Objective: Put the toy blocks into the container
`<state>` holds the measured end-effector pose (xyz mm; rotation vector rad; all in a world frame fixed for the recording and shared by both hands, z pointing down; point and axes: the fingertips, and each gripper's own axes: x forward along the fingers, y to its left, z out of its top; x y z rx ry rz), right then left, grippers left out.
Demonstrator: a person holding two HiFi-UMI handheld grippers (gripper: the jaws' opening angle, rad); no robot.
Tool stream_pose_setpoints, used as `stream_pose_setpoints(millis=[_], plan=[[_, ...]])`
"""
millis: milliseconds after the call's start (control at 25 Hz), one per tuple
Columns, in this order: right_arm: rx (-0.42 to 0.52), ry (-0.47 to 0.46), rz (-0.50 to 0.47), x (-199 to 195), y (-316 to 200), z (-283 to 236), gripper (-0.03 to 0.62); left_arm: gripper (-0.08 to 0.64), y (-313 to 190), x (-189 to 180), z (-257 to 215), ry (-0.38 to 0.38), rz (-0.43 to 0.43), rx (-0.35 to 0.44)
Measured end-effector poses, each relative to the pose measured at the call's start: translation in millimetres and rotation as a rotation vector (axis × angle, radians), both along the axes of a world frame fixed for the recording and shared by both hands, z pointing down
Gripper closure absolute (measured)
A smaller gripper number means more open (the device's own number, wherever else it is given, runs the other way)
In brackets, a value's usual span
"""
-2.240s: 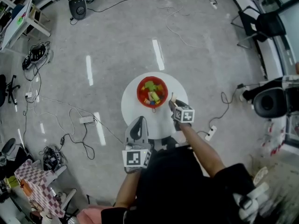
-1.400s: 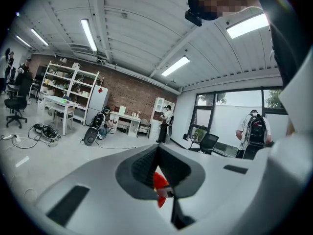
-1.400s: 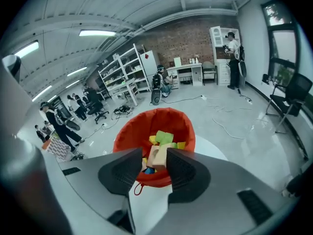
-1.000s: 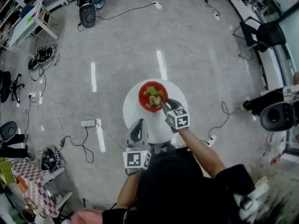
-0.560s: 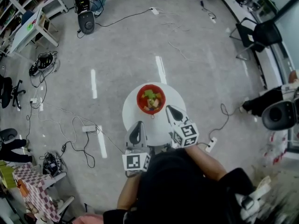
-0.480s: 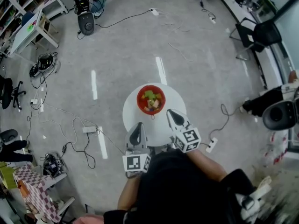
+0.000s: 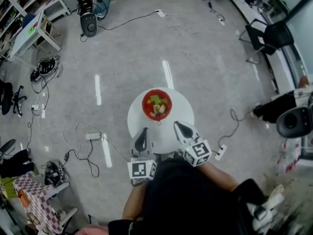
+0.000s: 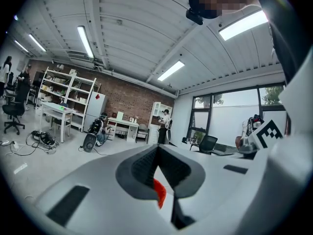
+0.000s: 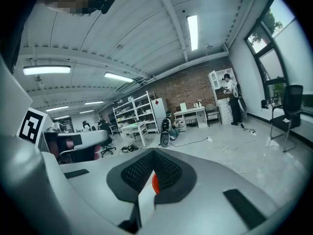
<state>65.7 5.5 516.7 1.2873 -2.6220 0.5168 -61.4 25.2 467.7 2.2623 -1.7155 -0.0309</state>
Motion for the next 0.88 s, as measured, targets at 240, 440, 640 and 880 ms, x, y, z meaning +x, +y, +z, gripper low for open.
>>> stream_pose_setpoints(millis=[240,440,640,880], plan=[[0.026,0.002,-0.029,-5.5,1.1,-7.6,0.595,0.561,1.3,1.4,0.2,-0.008,-0.004,-0.005],[0.017,-0.002,-0.032,-7.5,3.0,-4.9,0.596,0.561,5.3,0.3,1.7,-0.006,-0.009,-0.006],[0.026,-0.003,-0.036,-10.1,3.8,-5.6,0.595,0.561,7.7,-1.5,4.4,-0.018,-0.008,-0.001],[0.025,0.006,-0.033,-10.0,3.0,-2.4,0.595,0.561,6.1,-0.8,3.5,-0.004,-0.008,0.012]])
